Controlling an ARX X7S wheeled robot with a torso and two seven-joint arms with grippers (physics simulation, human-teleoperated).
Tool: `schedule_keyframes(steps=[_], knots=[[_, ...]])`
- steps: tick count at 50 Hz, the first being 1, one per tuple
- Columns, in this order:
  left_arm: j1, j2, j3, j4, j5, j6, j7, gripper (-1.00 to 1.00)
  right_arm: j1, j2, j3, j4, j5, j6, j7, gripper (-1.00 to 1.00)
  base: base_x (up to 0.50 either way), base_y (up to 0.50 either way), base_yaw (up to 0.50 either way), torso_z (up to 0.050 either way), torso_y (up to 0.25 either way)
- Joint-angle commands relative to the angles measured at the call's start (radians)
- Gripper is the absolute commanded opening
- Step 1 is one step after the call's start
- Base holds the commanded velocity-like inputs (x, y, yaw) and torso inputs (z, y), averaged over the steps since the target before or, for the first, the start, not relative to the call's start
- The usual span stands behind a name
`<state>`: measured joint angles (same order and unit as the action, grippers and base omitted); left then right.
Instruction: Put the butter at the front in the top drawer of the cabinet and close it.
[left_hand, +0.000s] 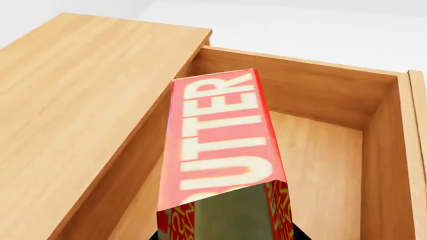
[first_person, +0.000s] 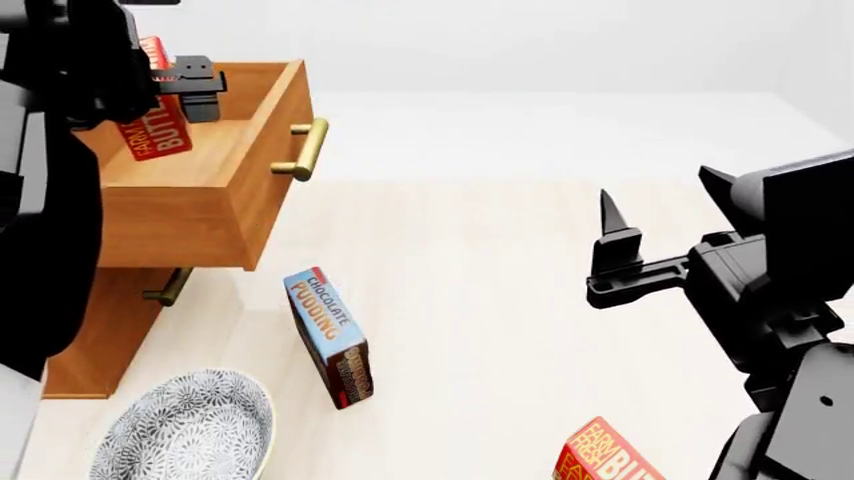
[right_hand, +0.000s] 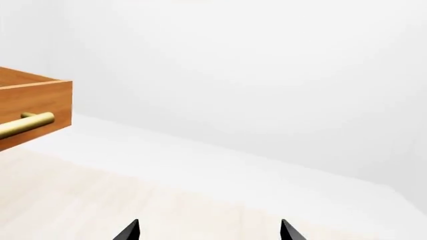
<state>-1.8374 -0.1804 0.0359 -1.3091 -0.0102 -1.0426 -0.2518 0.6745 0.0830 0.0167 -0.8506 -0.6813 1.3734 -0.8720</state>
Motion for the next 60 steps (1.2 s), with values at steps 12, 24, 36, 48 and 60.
schedule_keyframes(steps=[12, 24, 36, 48, 60], knots=[[0.014, 0.004, 0.0, 0.0, 0.01, 0.009, -0.028, -1.0, -0.039, 0.004, 0.013, -0.017, 0.023, -0.009, 0.002, 1.0, 0.0, 0.0, 0.0, 0.001, 0.002], [0.031, 0.006, 0.007, 0.0, 0.01, 0.013, -0.028, -1.0, -0.051, 0.001, 0.018, -0.024, 0.036, -0.012, 0.005, 1.0, 0.0, 0.0, 0.0, 0.0, 0.001], [0.041, 0.006, 0.0, 0.0, 0.009, 0.008, -0.035, -1.0, -0.062, -0.001, 0.024, -0.024, 0.05, -0.021, 0.012, 1.0, 0.0, 0.0, 0.0, 0.001, 0.001], [0.05, 0.006, -0.007, 0.0, 0.009, 0.007, -0.038, -1.0, -0.07, -0.003, 0.03, -0.027, 0.064, -0.025, 0.018, 1.0, 0.0, 0.0, 0.0, 0.0, 0.001], [0.056, 0.009, -0.007, 0.0, 0.009, 0.006, -0.027, -1.0, -0.077, -0.001, 0.034, -0.032, 0.075, -0.025, 0.024, 1.0, 0.0, 0.0, 0.0, 0.001, 0.001]])
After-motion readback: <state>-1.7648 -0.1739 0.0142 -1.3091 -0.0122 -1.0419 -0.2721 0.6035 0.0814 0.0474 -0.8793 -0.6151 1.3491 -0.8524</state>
